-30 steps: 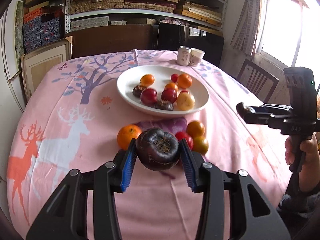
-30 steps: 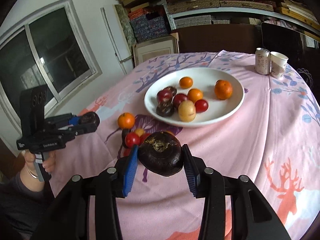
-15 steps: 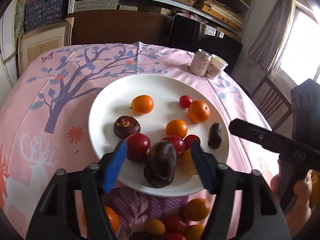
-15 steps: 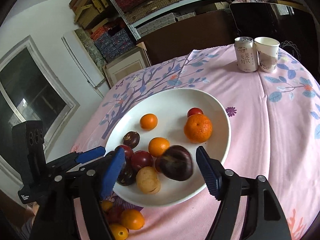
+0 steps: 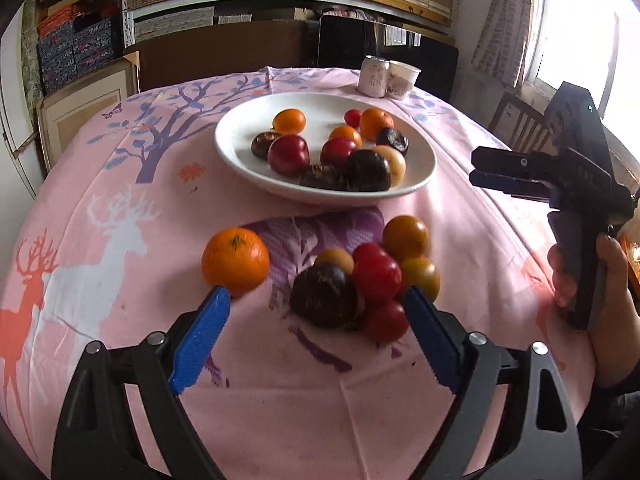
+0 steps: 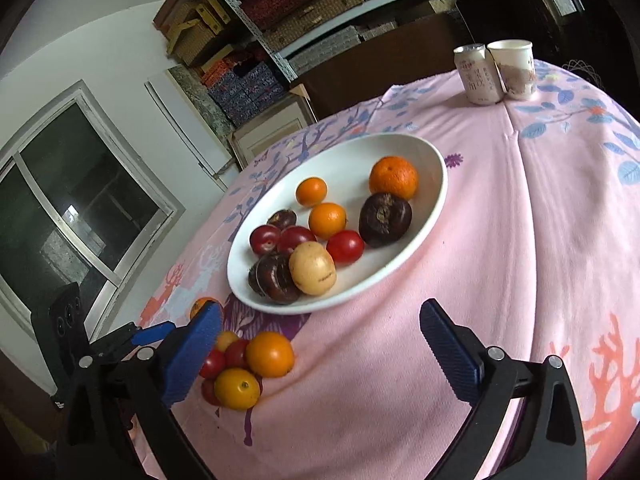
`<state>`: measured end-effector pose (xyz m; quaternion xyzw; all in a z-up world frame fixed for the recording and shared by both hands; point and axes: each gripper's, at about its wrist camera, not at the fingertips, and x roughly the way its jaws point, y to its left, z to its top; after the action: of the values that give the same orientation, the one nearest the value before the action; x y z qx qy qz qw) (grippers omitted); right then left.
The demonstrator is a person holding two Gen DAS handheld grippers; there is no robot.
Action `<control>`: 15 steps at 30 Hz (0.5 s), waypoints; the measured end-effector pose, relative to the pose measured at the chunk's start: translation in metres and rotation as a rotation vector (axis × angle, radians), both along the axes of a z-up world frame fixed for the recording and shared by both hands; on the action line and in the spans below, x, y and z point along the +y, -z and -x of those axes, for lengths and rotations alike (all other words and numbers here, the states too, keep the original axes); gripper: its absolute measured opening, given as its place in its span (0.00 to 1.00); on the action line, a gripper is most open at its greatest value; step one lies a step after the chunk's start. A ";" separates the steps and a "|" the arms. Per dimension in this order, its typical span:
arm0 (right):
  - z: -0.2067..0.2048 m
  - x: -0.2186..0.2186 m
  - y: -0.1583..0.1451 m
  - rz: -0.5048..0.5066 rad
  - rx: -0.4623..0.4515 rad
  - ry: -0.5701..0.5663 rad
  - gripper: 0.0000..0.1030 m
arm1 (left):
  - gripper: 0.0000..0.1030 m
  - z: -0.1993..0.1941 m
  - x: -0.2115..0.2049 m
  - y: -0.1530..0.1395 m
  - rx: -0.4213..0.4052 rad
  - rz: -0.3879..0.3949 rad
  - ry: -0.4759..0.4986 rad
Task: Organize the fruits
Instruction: 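Close the left tool on another dark passion fruit in the pile and lift it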
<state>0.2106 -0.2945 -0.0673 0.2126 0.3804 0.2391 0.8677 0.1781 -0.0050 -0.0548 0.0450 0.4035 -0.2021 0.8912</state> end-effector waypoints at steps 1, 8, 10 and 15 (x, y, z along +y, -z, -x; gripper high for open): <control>0.001 0.002 0.001 0.009 0.005 0.001 0.97 | 0.84 0.002 0.002 0.003 0.002 0.000 -0.007; 0.009 -0.002 0.000 0.044 -0.034 0.040 0.97 | 0.83 -0.003 0.006 0.016 0.018 0.038 0.030; 0.009 -0.006 0.003 0.042 -0.026 0.050 0.97 | 0.83 -0.007 0.005 0.018 0.020 0.018 0.041; 0.007 -0.008 0.003 0.040 -0.027 0.048 0.97 | 0.84 -0.017 -0.002 0.017 -0.007 -0.014 0.103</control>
<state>0.2033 -0.3022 -0.0703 0.2009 0.3683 0.2134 0.8823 0.1951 -0.0069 -0.0715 0.0727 0.3990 -0.2445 0.8807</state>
